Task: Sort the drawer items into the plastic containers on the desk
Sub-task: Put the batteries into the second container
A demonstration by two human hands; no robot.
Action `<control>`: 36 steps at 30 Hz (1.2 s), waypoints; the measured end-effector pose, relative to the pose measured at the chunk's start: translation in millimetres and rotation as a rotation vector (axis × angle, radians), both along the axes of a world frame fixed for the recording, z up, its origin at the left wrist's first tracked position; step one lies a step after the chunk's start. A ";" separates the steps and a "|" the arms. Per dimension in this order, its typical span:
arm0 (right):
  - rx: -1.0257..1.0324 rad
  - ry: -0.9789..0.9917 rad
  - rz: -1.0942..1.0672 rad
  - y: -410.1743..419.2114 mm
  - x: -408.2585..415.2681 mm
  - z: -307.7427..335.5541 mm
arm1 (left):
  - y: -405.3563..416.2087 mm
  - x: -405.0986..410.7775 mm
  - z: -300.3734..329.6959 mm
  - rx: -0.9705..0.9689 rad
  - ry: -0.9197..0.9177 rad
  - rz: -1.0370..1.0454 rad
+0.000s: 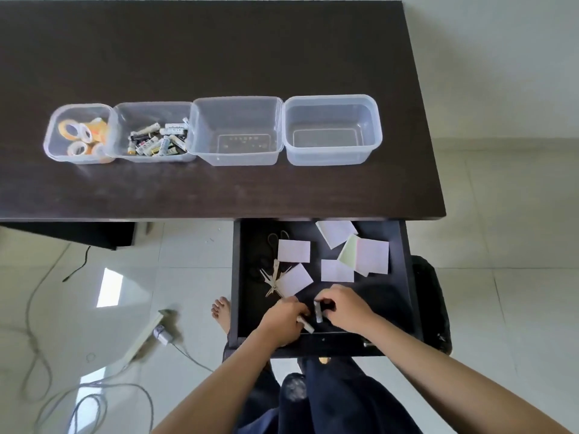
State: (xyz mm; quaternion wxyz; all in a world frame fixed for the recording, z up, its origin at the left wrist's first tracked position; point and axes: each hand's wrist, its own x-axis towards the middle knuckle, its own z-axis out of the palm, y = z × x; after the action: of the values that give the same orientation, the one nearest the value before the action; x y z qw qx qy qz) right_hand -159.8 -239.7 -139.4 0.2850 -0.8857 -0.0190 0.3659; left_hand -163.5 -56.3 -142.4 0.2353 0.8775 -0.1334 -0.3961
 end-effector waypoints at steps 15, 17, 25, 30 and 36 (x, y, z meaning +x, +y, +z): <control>-0.012 0.053 -0.115 4.5 -10.0 -32.7 | -4.2 0.8 -17.0 0.111 0.005 0.052; -0.039 0.056 -0.123 3.4 -11.0 -34.3 | -1.9 3.6 -13.4 0.081 0.001 0.094; 0.000 0.085 -0.355 10.8 -8.4 -26.6 | 20.7 15.8 9.3 -0.058 -0.030 0.217; 0.184 0.003 -0.570 26.5 2.8 10.3 | 45.7 32.0 32.2 -0.145 -0.072 0.295; 0.350 -0.155 -0.655 68.7 39.1 78.3 | 101.7 81.8 78.3 -0.275 -0.189 0.481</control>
State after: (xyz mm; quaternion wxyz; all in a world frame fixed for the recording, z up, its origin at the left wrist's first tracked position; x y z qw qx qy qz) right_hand -120.7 -171.0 -61.1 0.5316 -0.8079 0.1812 0.1784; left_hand -81.7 45.3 -64.0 0.4259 0.8767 0.0047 -0.2238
